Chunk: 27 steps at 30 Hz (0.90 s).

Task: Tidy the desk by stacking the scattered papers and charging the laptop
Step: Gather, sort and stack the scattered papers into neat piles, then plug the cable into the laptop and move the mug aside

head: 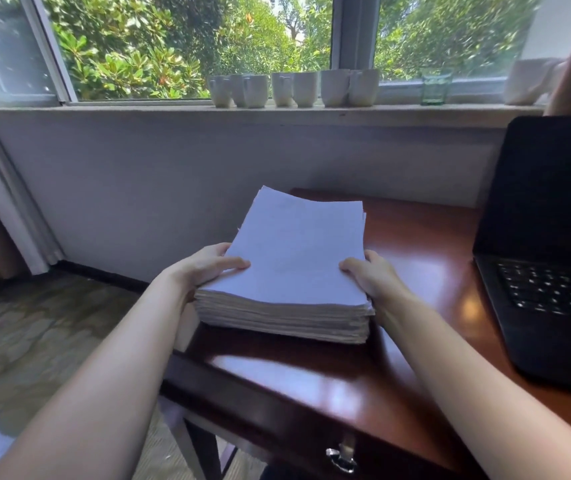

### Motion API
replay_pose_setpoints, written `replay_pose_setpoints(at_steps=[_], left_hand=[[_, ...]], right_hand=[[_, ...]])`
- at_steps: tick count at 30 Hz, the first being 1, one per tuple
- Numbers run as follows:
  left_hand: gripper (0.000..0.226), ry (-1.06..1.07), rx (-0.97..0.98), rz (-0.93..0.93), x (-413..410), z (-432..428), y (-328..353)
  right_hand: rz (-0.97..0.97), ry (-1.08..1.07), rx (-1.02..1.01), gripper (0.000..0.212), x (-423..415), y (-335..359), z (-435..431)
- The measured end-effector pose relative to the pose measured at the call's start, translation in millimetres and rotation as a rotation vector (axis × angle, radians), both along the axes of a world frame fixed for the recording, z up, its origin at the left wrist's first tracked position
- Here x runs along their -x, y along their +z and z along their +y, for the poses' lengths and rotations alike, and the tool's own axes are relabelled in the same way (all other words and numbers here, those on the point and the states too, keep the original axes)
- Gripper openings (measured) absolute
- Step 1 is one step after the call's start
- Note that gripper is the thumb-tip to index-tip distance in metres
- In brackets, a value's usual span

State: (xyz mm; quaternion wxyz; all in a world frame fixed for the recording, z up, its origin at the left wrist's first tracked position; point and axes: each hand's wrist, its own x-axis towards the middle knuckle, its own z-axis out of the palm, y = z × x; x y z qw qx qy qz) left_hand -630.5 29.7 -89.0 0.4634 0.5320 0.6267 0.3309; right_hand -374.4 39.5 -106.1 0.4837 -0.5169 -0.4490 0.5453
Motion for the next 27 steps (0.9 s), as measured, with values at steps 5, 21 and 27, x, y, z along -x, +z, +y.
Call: replay_pose_setpoints(at_steps=[5,21,27], left_hand=[[0.031,-0.081,-0.005,-0.015,-8,35,1],[0.053,-0.264,0.058,-0.026,6,94,-8],[0.036,-0.198,0.056,0.574,-13,97,24]], right_hand=[[0.02,-0.108,-0.006,0.025,-5,-5,20],[-0.115,-0.238,-0.137,0.032,11,-29,56],[-0.055,-0.181,-0.096,0.032,5,-24,52]])
